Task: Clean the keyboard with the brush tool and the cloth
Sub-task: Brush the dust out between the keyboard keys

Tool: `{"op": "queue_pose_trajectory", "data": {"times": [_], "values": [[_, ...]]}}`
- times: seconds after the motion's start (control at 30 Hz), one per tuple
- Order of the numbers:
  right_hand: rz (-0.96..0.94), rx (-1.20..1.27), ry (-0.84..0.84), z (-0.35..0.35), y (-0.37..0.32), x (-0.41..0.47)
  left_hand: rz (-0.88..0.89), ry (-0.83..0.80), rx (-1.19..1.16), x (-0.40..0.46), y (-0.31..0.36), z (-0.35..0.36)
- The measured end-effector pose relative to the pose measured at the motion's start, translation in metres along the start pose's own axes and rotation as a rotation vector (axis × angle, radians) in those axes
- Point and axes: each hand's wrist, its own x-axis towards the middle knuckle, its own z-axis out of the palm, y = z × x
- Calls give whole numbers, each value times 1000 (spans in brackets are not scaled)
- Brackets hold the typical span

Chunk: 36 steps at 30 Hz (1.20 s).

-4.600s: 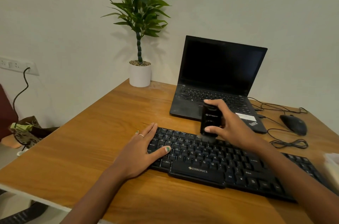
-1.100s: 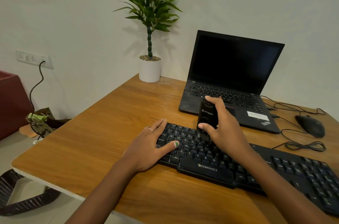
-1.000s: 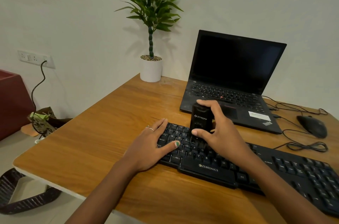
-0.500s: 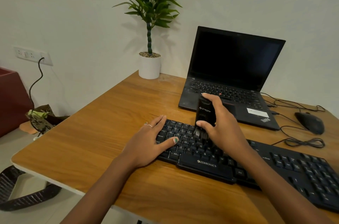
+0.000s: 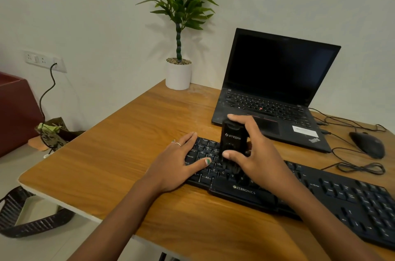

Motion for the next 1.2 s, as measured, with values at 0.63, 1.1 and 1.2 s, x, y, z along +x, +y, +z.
{"op": "queue_pose_trajectory", "data": {"times": [0.63,1.1,1.2], "values": [[-13,-6,55,6,-4,-6,-15,-10,-13,-2,3,-2],[43,-84,214,6,1,-5,-8,-20,17,-2,4,-2],[-2,52,99,12,-6,-12,-11,-10,9,-2,3,-1]]}}
